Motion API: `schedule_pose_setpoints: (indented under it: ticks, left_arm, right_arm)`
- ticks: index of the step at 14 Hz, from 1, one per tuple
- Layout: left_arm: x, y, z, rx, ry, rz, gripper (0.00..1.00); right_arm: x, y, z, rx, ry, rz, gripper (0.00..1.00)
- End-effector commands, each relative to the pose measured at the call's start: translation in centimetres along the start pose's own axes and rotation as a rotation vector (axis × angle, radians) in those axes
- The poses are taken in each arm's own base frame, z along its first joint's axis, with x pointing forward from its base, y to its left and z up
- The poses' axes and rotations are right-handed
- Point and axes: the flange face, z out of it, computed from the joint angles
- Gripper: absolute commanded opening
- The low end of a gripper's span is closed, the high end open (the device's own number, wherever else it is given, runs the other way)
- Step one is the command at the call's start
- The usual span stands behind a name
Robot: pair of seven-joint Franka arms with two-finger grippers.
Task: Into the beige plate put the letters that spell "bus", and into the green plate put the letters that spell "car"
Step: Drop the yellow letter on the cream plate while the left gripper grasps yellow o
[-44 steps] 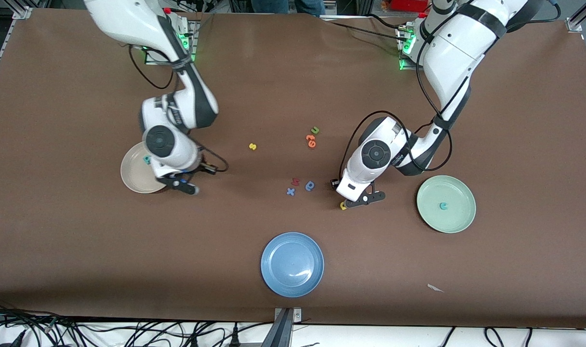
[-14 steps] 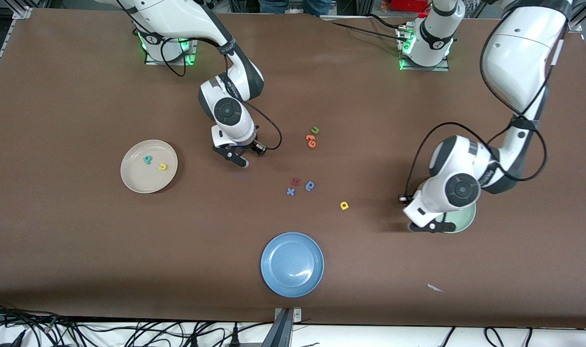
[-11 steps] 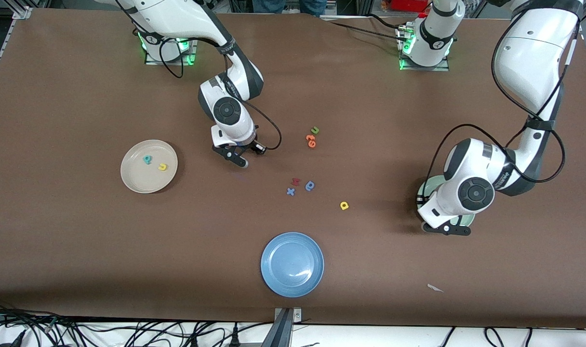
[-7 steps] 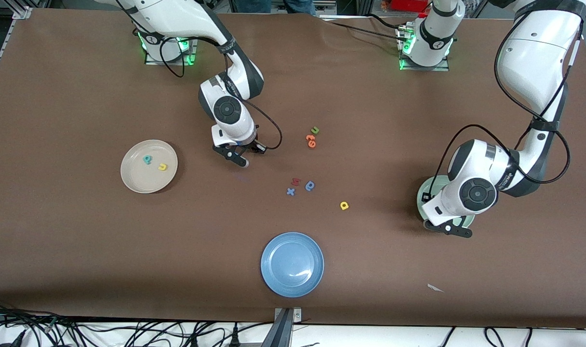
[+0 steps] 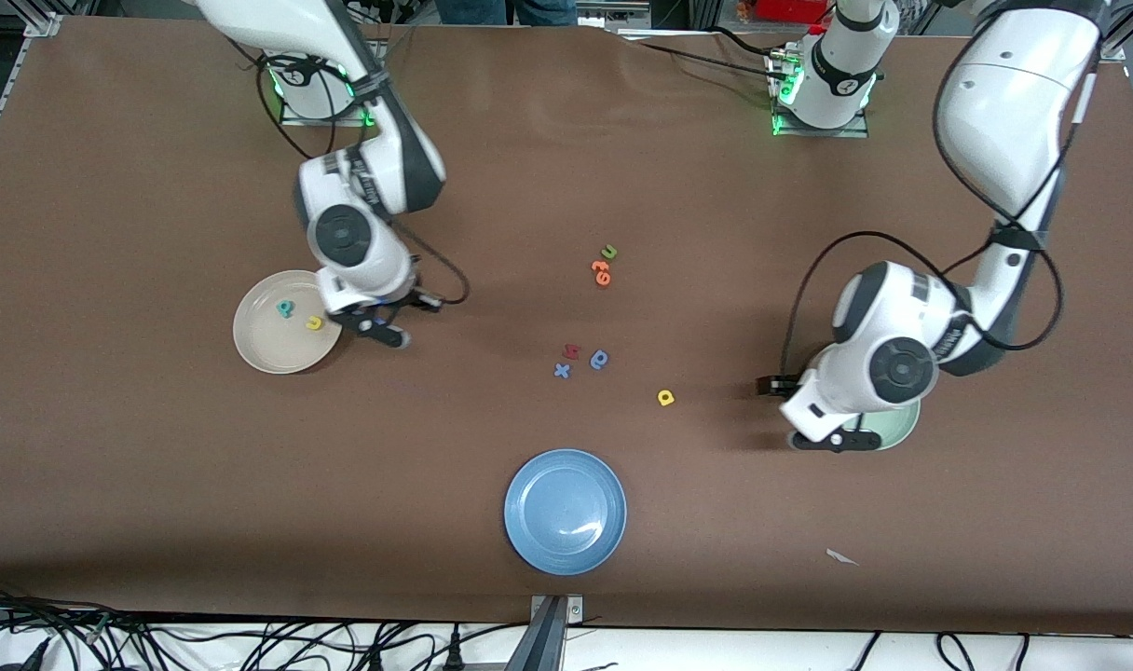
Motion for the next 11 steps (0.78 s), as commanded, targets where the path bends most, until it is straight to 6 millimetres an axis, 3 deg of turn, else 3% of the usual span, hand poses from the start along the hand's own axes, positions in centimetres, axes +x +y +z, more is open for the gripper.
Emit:
schedule_pose_setpoints:
  ticks: [1,4,6,8,9,11]
  left_arm:
    - [-0.1,6.2,0.1,-0.043,0.025,-0.126,1.0]
    - [-0.8,10.3,0.5,-0.083,0.068,-0.24,1.0]
    - [-1.3,13.0,1.9,-0.123,0.103,-0.294,1.0]
    - [-1.7,15.2,3.5,-0.172,0.146,-0.314,0.99]
    - [-1.9,15.8,4.3,-0.176,0.145,-0.32,0.97]
    - [-2.1,15.9,5.0,-0.17,0.136,-0.32,0.94]
  right_arm:
    - [2.8,5.2,0.6,-0.042,-0.014,-0.116,0.02]
    - [5.9,9.7,2.5,-0.071,-0.027,-0.183,0.03]
    - [8.4,13.2,2.7,-0.057,-0.017,-0.215,0.04]
    - [10.0,15.5,4.0,-0.055,-0.016,-0.255,0.14]
    - [10.6,16.4,4.7,-0.058,-0.01,-0.272,0.27]
    - [11.0,17.1,4.5,-0.05,-0.009,-0.27,0.99]
